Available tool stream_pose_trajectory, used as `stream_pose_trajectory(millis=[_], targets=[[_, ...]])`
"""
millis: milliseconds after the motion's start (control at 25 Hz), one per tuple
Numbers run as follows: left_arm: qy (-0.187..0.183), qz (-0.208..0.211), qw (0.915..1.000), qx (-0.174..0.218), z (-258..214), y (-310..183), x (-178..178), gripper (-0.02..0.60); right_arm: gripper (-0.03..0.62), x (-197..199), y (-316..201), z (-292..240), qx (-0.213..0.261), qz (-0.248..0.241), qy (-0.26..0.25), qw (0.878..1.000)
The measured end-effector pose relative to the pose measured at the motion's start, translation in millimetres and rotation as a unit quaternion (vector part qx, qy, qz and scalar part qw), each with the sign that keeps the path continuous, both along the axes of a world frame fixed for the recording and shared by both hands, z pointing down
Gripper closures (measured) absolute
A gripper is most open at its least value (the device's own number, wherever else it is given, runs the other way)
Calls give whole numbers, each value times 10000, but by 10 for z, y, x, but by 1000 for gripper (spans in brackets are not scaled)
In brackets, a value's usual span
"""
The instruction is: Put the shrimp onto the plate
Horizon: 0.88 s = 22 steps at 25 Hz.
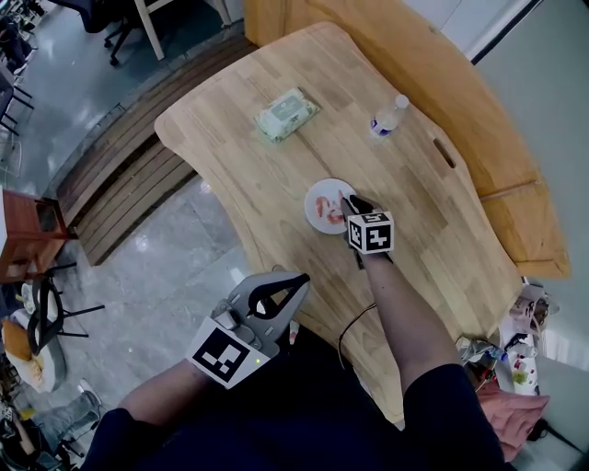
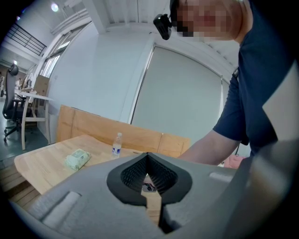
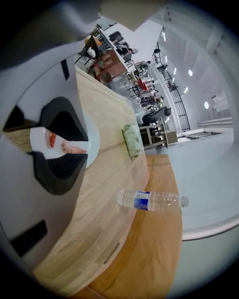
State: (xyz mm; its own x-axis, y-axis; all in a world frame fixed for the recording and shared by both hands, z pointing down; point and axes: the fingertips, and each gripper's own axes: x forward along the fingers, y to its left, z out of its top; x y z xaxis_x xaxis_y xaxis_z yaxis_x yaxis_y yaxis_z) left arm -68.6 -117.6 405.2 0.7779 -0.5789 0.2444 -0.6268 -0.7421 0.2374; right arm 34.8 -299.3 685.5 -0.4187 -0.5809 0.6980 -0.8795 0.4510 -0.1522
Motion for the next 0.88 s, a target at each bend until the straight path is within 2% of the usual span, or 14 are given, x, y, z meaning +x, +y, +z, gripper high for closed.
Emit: stream_pose_trajectory(millis=[520, 880], targets=[[84, 250, 9994, 223, -222, 227, 205, 577, 511, 9, 584, -717, 534, -70, -336, 9980], [96, 378, 9992, 113, -187, 384, 302, 577, 511, -95, 1109, -1403, 1046, -273, -720, 9915]])
